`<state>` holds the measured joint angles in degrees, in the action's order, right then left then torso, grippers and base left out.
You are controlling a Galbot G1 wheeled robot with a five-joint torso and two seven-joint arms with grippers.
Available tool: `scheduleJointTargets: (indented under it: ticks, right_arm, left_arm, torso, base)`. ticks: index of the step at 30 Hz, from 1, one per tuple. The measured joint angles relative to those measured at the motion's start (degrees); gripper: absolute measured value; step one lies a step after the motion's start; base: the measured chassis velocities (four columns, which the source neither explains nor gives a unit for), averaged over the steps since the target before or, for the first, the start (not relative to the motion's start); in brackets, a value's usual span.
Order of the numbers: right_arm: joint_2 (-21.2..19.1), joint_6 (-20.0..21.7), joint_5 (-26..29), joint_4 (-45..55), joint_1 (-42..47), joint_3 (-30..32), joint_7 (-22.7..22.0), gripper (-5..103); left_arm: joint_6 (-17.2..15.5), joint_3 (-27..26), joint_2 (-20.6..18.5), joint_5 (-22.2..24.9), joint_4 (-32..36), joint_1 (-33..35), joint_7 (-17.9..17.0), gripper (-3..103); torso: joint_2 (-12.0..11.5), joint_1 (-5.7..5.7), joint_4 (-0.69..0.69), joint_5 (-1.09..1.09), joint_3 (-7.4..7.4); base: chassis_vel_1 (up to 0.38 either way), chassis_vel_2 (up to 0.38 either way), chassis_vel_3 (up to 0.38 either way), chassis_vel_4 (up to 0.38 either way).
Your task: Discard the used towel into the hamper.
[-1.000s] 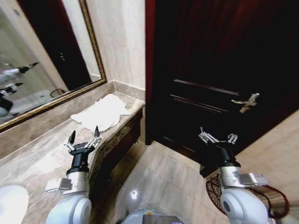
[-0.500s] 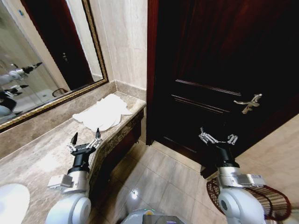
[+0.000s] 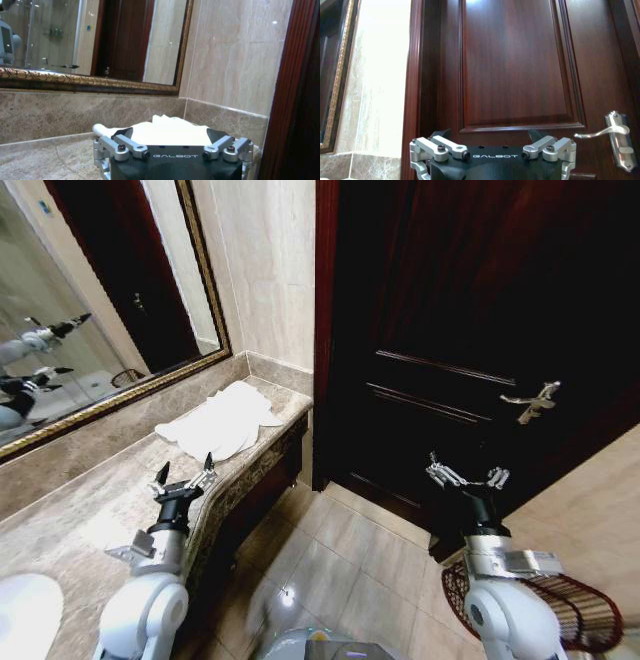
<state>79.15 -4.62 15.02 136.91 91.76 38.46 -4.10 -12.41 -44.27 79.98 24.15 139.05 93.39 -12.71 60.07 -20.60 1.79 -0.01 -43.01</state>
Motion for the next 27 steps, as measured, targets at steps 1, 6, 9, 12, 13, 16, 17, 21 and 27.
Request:
scheduleJointTargets:
  ticks: [1, 6, 9, 12, 13, 16, 17, 21, 27]
  right_arm:
    - [-0.05, -0.02, -0.02, -0.05, -0.08, -0.01, 0.0, 100]
    - [-0.48, -0.37, -0.3, -0.5, -0.77, -0.08, 0.0, 100]
    - [-0.77, -0.48, -0.33, -0.7, -0.94, -0.13, 0.0, 100]
    - [-0.65, -0.54, -0.34, -0.94, -0.97, -0.15, 0.01, 100]
    - [-0.65, -0.54, -0.34, -0.94, -0.97, -0.15, 0.01, 100]
    - [-0.62, -0.78, -0.41, -1.13, -0.96, -0.2, 0.09, 100]
    - [-0.68, -0.8, -0.41, -1.13, -0.94, -0.19, 0.09, 100]
    - [-0.73, -0.91, -0.39, -1.26, -0.89, 0.06, 0.02, 100]
    - [-0.34, -1.38, -0.43, -1.7, -0.42, 0.28, 0.25, 100]
  left_arm:
    - [-0.33, -0.01, -0.42, 0.18, -0.31, -0.34, -0.01, 96]
    - [-1.16, -0.26, -2.95, 3.16, -2.23, -2.34, -0.3, 96]
    - [-2.4, -1.27, -4.99, 4.81, -3.74, -3.74, -0.86, 98]
    - [-3.46, -1.67, -5.87, 5.53, -4.53, -4.61, -1.02, 93]
    - [-3.46, -1.67, -5.87, 5.53, -4.53, -4.61, -1.02, 93]
    - [-5.72, -1.66, -8.24, 11.58, -6.52, -6.82, -1.87, 96]
    - [-6.53, -1.69, -9.24, 13.01, -7.55, -7.58, -2.31, 97]
    - [-8.57, -2.19, -12.57, 15.78, -10.3, -9.8, -2.75, 98]
    - [-11.52, -2.58, -16.3, 18.88, -12.53, -11.52, -3.23, 98]
  torso:
    - [0.0, 0.0, 0.0, 0.0, 0.0]
    - [0.0, 0.0, 0.0, 0.0, 0.0]
    - [0.0, 0.0, 0.0, 0.0, 0.0]
    - [0.0, 0.0, 0.0, 0.0, 0.0]
    - [0.0, 0.0, 0.0, 0.0, 0.0]
    - [0.0, 0.0, -0.01, 0.0, 0.0]
    - [0.0, 0.0, -0.01, 0.0, 0.0]
    - [0.0, 0.0, 0.0, 0.0, 0.0]
    - [0.0, 0.0, -0.01, -0.01, 0.0]
  base:
    - [0.0, 0.0, 0.0, 0.0]
    - [0.0, 0.0, 0.0, 0.0]
    - [0.0, 0.0, 0.0, 0.0]
    - [0.0, 0.0, 0.0, 0.0]
    - [0.0, 0.0, 0.0, 0.0]
    - [0.0, 0.0, 0.0, 0.0]
    - [0.0, 0.0, 0.0, 0.0]
    - [0.0, 0.0, 0.0, 0.0]
    - [0.0, 0.0, 0.0, 0.0]
